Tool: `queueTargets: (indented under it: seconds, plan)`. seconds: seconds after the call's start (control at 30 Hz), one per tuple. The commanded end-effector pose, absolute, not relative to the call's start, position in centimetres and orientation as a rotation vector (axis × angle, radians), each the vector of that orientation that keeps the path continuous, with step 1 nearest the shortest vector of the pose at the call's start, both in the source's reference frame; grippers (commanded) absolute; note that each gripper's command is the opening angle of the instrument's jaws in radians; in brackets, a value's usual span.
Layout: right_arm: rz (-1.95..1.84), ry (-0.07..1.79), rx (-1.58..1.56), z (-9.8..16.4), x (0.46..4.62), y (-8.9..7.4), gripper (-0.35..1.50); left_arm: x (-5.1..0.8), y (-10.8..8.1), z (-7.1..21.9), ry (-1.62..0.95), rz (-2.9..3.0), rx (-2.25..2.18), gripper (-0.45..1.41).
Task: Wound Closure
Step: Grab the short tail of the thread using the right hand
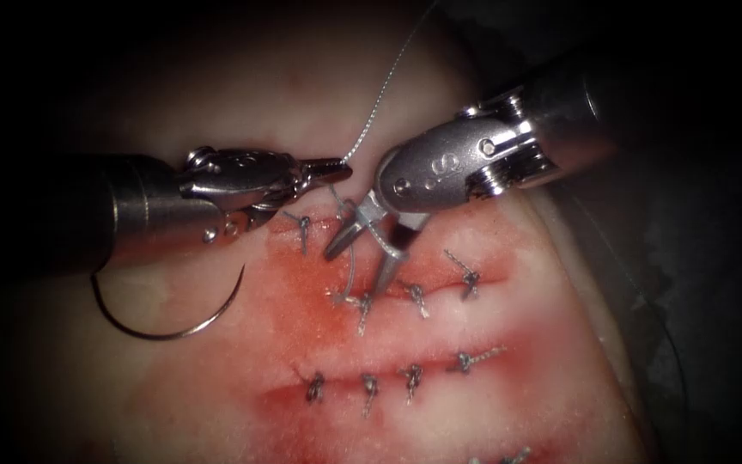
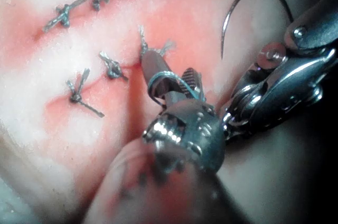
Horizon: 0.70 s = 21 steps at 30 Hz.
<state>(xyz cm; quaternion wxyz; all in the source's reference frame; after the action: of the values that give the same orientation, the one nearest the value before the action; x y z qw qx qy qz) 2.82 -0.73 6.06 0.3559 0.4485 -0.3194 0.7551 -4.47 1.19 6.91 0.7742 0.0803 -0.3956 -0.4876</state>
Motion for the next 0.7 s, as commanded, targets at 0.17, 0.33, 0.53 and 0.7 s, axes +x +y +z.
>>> queueTargets:
  seconds: [0.17,0.33,0.53,0.7]
  plan:
    - [1.958,-0.818,1.141,6.18,2.93,-0.70,0.41,-4.54,1.25,6.94,-0.861,-1.056,0.172,-0.45]
    - [1.962,-0.814,1.138,6.22,2.98,-0.72,0.29,-4.53,1.25,6.94,-0.861,-1.055,0.172,-0.45]
    - [1.966,-0.805,1.126,6.31,3.00,-0.74,0.09,-4.53,1.25,6.94,-0.858,-1.050,0.170,-0.45]
    - [1.959,-0.805,1.120,6.37,2.98,-0.79,0.02,-4.53,1.25,6.94,-0.858,-1.049,0.170,-0.45]
